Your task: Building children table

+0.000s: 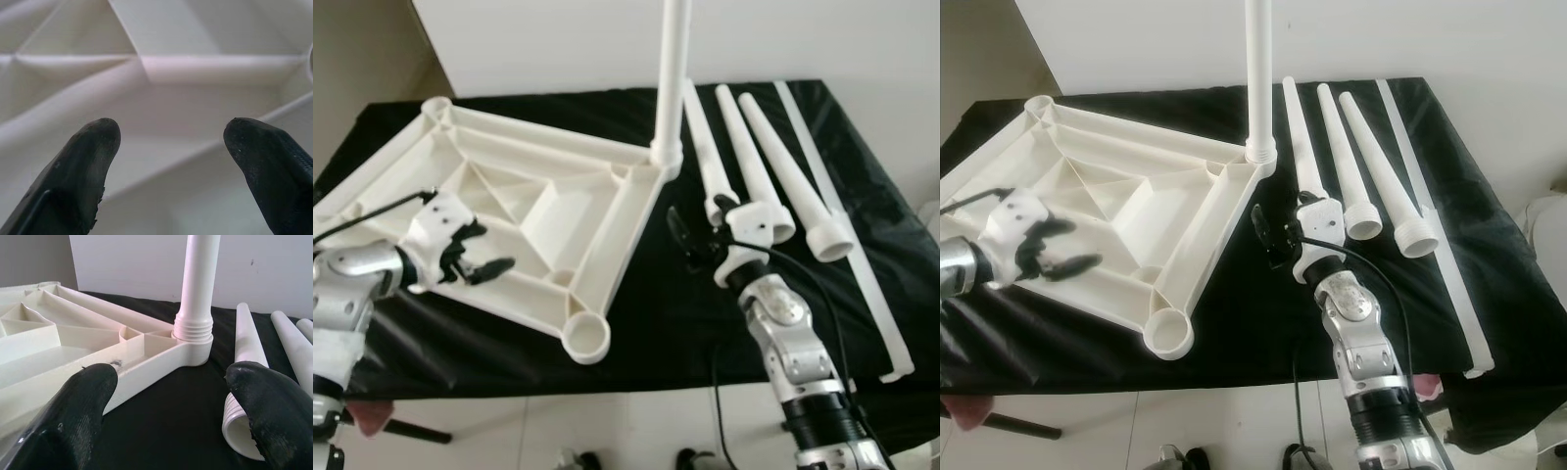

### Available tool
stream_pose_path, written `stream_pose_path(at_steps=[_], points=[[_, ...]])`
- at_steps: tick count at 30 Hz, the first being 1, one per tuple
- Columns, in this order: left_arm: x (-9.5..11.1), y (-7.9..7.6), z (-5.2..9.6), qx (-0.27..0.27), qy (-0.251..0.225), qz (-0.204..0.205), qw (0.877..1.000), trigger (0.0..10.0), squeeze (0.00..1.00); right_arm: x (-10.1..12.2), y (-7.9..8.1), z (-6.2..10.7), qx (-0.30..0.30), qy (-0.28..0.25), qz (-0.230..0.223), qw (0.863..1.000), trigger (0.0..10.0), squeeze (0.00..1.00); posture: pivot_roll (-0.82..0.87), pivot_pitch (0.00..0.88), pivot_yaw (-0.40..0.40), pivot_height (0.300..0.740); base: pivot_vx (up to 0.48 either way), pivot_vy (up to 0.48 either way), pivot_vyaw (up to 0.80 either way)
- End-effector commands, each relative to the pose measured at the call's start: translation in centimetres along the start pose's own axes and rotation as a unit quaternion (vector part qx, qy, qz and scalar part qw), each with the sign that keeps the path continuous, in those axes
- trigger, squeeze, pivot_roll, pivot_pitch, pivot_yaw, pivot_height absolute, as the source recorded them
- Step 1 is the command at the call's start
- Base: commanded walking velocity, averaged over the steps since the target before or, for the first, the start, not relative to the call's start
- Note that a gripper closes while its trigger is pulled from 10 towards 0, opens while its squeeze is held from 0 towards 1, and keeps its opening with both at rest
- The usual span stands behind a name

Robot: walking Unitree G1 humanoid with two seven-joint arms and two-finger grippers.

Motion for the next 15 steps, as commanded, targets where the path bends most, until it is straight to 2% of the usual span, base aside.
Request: stream_pose_path(at_steps=[1, 6, 15], points=[[-0.5, -2.6, 0.5, -0.133, 0.004, 0.008, 0.991, 10.0, 0.00, -0.2, -0.1, 0.4, 0.000, 0.007, -0.004, 1.000, 10.0, 0.00, -0.11, 0.180, 0.084, 0.740, 0.000, 0.000, 0.00], [-1.7, -3.3, 0.5, -0.147, 0.026, 0.017, 0.989, 10.0, 0.00, 0.1, -0.5, 0.5, -0.006, 0.009, 0.000, 1.000, 10.0, 0.00, -0.11, 0.184, 0.089, 0.740, 0.000, 0.000, 0.00], [-2.5, -3.3, -0.1, -0.151, 0.047, 0.022, 0.987, 10.0, 0.00, 0.2, -0.5, 0.7, -0.008, 0.017, -0.001, 1.000, 10.0, 0.00, -0.11, 0.185, 0.096, 0.740, 0.000, 0.000, 0.00]])
Point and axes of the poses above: a point about 5 cm out from each wrist's last joint towards the gripper, its own z axis pointing back from the gripper into the wrist, its own x axis along the axis of the wrist's last joint, y = z × x, the point moved 4 cm from there along -z, pointing out of the wrist towards the gripper, and after that the axes turned 7 degrees about -z, right-handed, at the moved point
